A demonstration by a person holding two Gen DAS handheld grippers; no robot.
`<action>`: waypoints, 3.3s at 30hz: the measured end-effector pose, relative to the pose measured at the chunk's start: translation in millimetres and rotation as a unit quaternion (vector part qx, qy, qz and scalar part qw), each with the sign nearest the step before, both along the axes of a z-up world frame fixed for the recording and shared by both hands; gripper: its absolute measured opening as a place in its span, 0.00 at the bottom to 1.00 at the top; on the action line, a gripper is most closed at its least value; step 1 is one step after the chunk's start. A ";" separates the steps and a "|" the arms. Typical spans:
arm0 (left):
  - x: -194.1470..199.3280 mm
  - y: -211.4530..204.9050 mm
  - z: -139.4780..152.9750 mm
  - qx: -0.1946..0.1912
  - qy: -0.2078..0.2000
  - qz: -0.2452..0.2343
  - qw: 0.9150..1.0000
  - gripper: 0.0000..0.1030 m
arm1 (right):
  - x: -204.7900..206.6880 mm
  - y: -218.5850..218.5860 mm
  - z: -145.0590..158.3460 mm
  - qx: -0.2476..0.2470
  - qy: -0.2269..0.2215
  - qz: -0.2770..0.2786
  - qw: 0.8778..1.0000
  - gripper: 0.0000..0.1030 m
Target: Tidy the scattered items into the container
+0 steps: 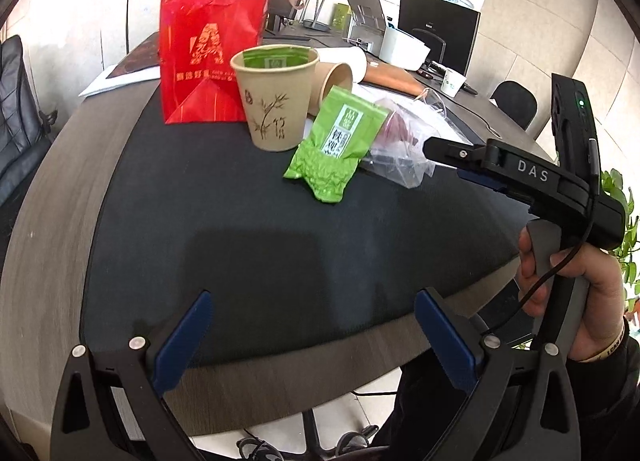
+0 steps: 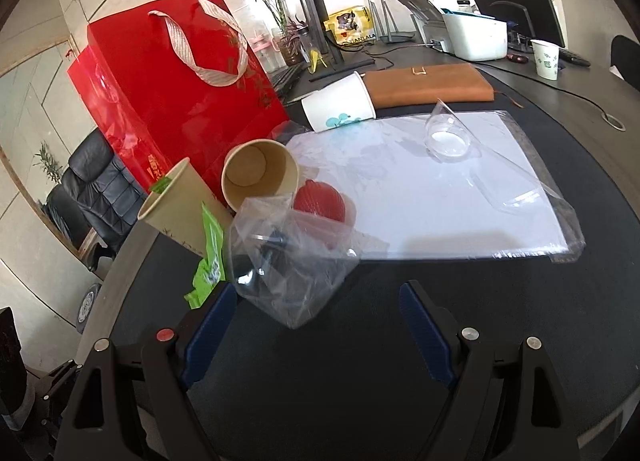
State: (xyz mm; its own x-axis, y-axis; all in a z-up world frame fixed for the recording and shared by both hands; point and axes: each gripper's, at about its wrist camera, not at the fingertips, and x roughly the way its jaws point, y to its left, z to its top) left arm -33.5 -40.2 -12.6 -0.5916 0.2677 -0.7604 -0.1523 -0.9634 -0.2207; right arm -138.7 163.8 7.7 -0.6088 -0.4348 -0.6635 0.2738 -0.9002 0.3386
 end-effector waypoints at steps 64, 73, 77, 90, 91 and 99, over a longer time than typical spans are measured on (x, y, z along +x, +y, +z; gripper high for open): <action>-126.3 34.2 -21.9 -0.036 0.005 -0.011 0.999 1.00 | -6.5 47.7 -23.0 0.000 -0.004 0.015 1.000 0.36; -122.8 28.0 -18.9 -0.059 0.015 0.006 0.998 0.57 | -4.7 45.4 -23.2 0.009 0.003 0.017 1.000 0.36; -113.9 25.3 -16.2 -0.073 0.016 0.003 0.997 0.56 | -2.7 43.3 -23.1 0.018 0.009 0.017 1.000 0.36; -72.6 8.0 6.9 -0.066 0.034 -0.001 0.997 0.56 | 2.5 45.6 -16.2 -0.004 0.018 0.008 1.000 0.31; -71.3 6.6 7.1 -0.064 0.034 0.000 0.997 0.56 | 3.9 45.8 -14.1 -0.009 0.023 0.009 1.000 0.30; -60.6 2.5 14.7 -0.056 0.042 0.000 0.998 0.56 | 15.5 40.0 7.7 -0.027 0.051 0.024 0.998 0.30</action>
State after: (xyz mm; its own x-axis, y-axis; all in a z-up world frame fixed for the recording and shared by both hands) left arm -94.2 -37.7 2.1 -0.6537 0.1845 -0.7339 -0.1664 -0.9811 -0.0984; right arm -123.2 203.9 15.4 -0.6495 -0.4991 -0.5737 0.3516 -0.8661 0.3554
